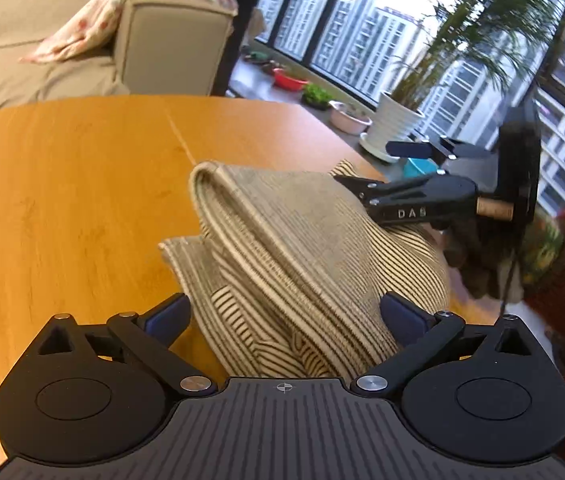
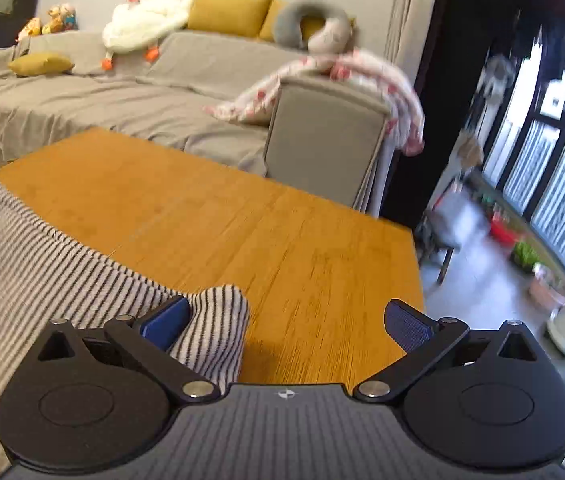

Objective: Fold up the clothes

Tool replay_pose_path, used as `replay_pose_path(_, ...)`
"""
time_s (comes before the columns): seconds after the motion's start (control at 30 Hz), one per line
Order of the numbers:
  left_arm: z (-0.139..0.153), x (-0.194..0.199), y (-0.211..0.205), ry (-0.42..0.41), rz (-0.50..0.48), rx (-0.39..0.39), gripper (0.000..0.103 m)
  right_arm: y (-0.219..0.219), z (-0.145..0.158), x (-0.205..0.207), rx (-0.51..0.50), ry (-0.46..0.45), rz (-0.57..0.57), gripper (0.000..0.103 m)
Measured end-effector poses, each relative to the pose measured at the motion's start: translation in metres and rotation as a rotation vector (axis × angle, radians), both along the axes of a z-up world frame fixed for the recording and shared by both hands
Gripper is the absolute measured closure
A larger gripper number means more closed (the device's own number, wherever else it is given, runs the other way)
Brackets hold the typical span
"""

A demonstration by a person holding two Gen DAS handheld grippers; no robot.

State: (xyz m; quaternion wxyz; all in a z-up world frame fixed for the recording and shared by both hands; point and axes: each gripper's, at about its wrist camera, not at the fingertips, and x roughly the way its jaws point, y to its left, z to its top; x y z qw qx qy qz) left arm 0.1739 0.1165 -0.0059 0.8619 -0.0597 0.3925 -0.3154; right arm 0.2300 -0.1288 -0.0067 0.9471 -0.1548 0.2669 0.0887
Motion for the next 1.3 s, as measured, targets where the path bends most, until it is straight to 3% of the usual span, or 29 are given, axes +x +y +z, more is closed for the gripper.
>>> replay_pose_path(0.1, -0.003, 0.001, 0.004, 0.023, 0.001, -0.024, 0.0, -0.005, 0.002, 0.0, 0.044, 0.021, -0.013, 0.0)
replay_pose_path(0.3, 0.002, -0.003, 0.002, -0.041, -0.019, 0.02, 0.0, -0.031, 0.024, -0.037, 0.192, 0.019, 0.028, 0.0)
replay_pose_path(0.43, 0.009, 0.003, 0.0, -0.093, -0.008, 0.074, 0.0, -0.034, 0.02, -0.067, 0.142, 0.053, 0.049, 0.0)
replay_pose_path(0.5, 0.011, 0.01, -0.001, -0.104, 0.006, 0.095, 0.0, -0.027, 0.004, -0.069, 0.03, 0.085, -0.002, 0.0)
replay_pose_path(0.6, 0.012, 0.021, -0.002, -0.106, 0.022, 0.122, 0.0, -0.03, -0.005, -0.07, 0.061, 0.096, -0.034, 0.0)
replay_pose_path(0.7, 0.022, 0.021, 0.0, -0.124, -0.008, 0.091, 0.0, -0.036, 0.002, -0.068, 0.14, 0.133, -0.067, 0.0)
replay_pose_path(0.77, 0.03, 0.021, 0.001, -0.137, -0.03, 0.067, 0.0, -0.047, 0.008, -0.068, 0.25, 0.196, -0.084, 0.0)
replay_pose_path(0.93, 0.049, 0.021, 0.005, -0.17, -0.085, 0.008, 0.0, -0.093, -0.008, -0.073, 0.804, 0.519, -0.126, 0.0)
replay_pose_path(1.0, 0.043, 0.027, -0.003, -0.16, -0.112, 0.017, 0.0, -0.096, -0.018, -0.077, 0.956, 0.592, -0.121, 0.004)
replay_pose_path(1.07, 0.031, 0.037, -0.012, -0.124, -0.134, 0.026, 0.0, -0.089, -0.027, -0.075, 1.023, 0.65, -0.115, 0.026)
replay_pose_path(1.13, 0.017, 0.05, -0.017, -0.077, -0.133, 0.037, 0.0, -0.083, -0.037, -0.072, 1.085, 0.703, -0.109, 0.039)
replay_pose_path(1.23, 0.0, 0.062, -0.009, -0.004, -0.107, -0.01, 0.0, -0.078, -0.043, -0.06, 1.117, 0.71, -0.108, 0.041)
replay_pose_path(1.3, -0.007, 0.066, 0.0, 0.034, -0.084, -0.051, 0.001, -0.077, -0.041, -0.047, 1.085, 0.675, -0.106, 0.041)
